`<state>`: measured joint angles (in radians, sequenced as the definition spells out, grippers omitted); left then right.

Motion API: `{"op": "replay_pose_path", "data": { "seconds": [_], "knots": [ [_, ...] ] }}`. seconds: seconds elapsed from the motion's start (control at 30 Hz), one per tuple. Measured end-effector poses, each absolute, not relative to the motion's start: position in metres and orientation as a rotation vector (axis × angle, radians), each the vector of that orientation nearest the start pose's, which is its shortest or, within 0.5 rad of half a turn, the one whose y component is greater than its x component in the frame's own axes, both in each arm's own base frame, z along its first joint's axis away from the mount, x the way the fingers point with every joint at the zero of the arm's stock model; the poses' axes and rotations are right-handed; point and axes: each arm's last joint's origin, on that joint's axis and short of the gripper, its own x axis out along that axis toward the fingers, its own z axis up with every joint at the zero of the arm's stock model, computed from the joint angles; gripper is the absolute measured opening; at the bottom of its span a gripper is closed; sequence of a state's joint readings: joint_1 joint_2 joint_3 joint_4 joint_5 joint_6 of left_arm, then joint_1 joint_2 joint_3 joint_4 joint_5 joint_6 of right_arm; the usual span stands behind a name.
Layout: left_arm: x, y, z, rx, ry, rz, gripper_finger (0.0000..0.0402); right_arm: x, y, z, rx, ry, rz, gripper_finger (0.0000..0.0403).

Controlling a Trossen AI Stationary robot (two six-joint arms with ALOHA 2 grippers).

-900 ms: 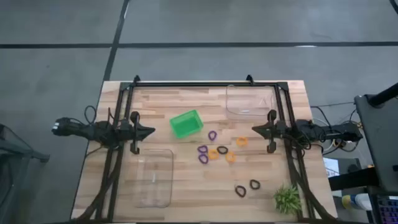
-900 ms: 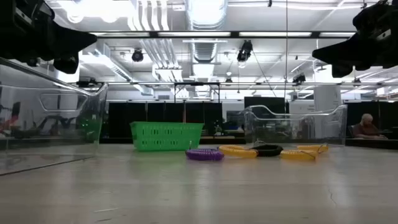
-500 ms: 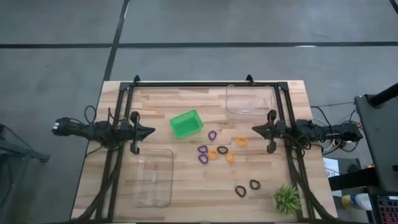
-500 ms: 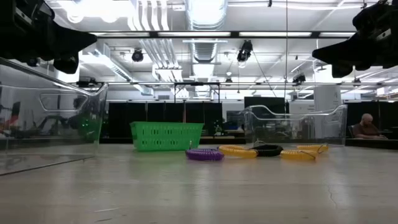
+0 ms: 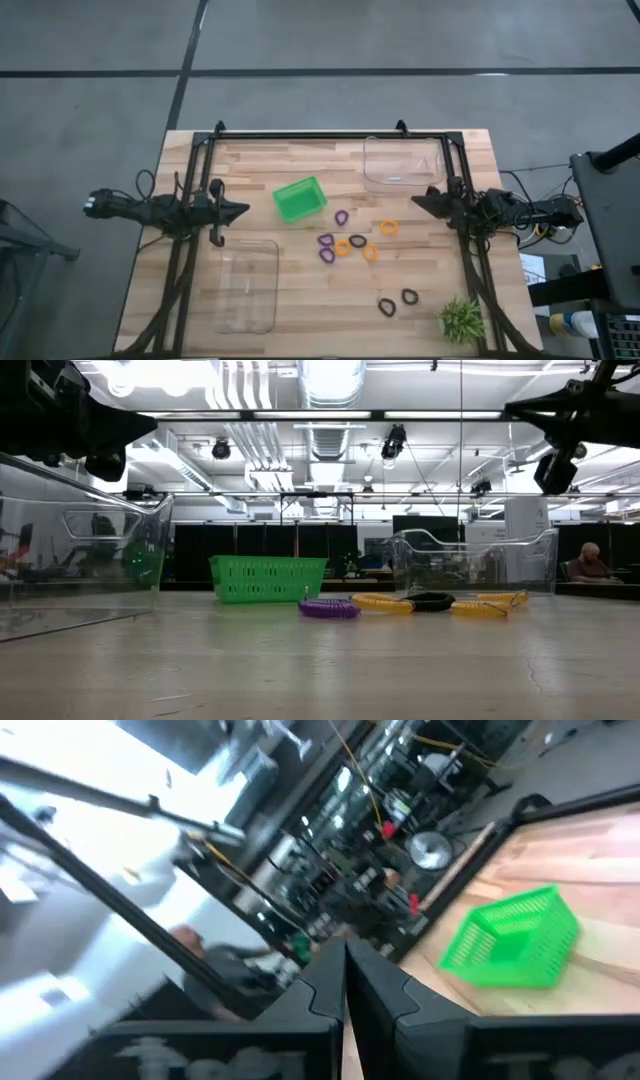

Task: Sort spring keychains
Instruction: Put the top yellow spring keychain into the top transparent bin

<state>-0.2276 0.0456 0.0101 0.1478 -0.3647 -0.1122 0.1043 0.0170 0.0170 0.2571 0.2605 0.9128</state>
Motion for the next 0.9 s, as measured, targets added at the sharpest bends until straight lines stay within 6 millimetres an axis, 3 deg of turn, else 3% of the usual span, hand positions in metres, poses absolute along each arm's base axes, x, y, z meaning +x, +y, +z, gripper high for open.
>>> {"op": "replay_pose_path", "data": {
  "seconds": [0.23, 0.53, 0.67, 0.9],
  "knots": [
    [0.097, -0.012, 0.178, -0.511, -0.14, 0.112, 0.0, 0.092, 0.002, 0.198, 1.124, -0.381, 0.013, 0.0008],
    [0.097, -0.012, 0.179, -0.945, -0.179, 0.076, 0.0, 0.101, 0.004, 0.195, 1.365, -0.275, 0.068, 0.0008],
    [0.097, -0.011, 0.179, -0.959, -0.184, 0.082, 0.0, 0.11, 0.006, 0.207, 1.385, -0.222, 0.048, 0.0008],
    [0.097, -0.011, 0.179, -0.953, -0.185, 0.086, 0.0, 0.141, 0.012, 0.238, 1.249, 0.003, 0.02, 0.0008]
  ]
}}
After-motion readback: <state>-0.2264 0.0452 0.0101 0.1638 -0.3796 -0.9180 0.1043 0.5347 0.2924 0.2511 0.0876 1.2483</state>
